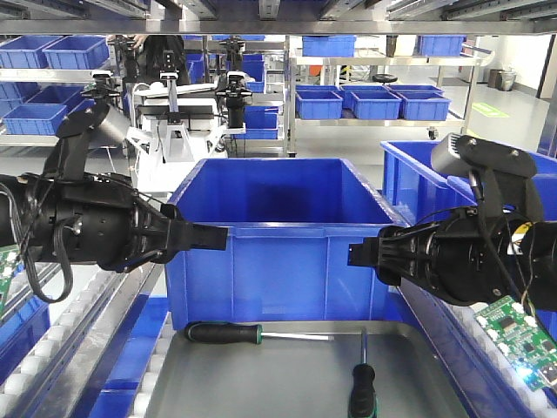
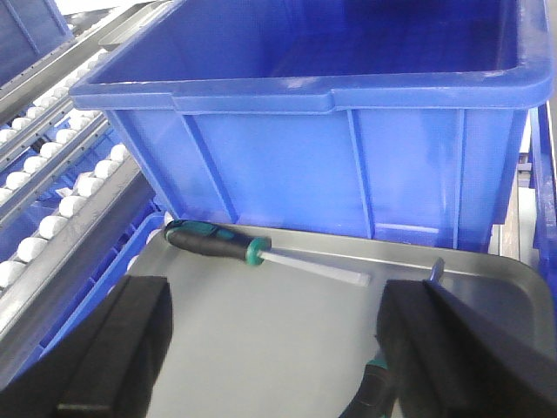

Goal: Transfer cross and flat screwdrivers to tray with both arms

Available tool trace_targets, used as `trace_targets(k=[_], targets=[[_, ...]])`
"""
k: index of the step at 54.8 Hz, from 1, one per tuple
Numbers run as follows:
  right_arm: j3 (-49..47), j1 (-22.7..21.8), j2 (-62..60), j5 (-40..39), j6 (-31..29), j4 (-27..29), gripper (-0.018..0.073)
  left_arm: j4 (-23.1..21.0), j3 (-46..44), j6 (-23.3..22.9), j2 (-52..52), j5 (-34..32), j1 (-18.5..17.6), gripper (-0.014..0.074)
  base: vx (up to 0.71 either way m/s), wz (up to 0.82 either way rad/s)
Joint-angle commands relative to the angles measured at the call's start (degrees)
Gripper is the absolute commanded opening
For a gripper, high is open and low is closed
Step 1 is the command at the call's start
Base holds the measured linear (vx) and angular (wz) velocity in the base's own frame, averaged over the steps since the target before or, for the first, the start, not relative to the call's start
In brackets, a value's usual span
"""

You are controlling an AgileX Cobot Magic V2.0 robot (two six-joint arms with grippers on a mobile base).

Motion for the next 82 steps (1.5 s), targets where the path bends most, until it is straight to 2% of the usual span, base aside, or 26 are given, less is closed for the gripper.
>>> trace_targets(k=[1, 7, 12, 23, 27, 32, 46, 51, 57, 82], targets=[[-1.9, -0.1, -1.8, -4.3, -0.4, 0.3, 0.0565, -1.2, -1.8, 0.0, -3.1, -3.1, -0.1, 0.0414, 0.00, 0.00], [-1.9, -0.1, -1.8, -4.3, -0.4, 0.3, 0.0565, 5.6, 3.3, -3.8, -8.8, -8.8, -0.1, 0.0330, 0.00, 0.00], [-1.9, -0.1, -1.8, -4.3, -0.4, 0.3, 0.0565, 13.6, 14.8, -10.4, -17.4, -19.0, 0.0, 0.0211, 0.00, 0.00], [-1.9, -0.1, -1.8, -4.3, -0.4, 0.3, 0.0565, 34.7, 44.4, -19.9, -40.3, -41.7, 0.1, -0.0008, 0.00, 0.00], [-1.9, -0.1, -1.8, -4.3, -0.4, 0.3, 0.0565, 39.2, 53.4, -22.6, -48.1, -48.1, 1.8, -0.0008, 0.00, 0.00], [-1.9, -0.1, -1.8, -4.3, -0.4, 0.3, 0.0565, 39.7, 63.0, -24.5, -58.4, -51.5, 6.5, -0.0006, 0.00, 0.00], [-1.9, -0.1, -1.8, -4.3, -0.4, 0.3, 0.0565, 39.7, 79.9, -24.7, -78.6, -51.8, 16.1, -0.0006, 0.00, 0.00], [-1.9, -0.1, -1.8, -4.1, -0.4, 0.3, 0.0565, 41.1, 80.0, -24.7, -83.4, -46.2, 18.4, -0.0006, 0.00, 0.00], [-1.9, -0.1, -1.8, -3.4, -0.4, 0.3, 0.0565, 41.1, 80.0, -24.7, -82.5, -45.7, 19.8, -0.0006, 0.00, 0.00], [-1.9, -0.1, -1.8, -3.3, -0.4, 0.3, 0.0565, 41.0, 80.0, -24.7, -82.5, -45.7, 19.8, -0.0006, 0.00, 0.00]])
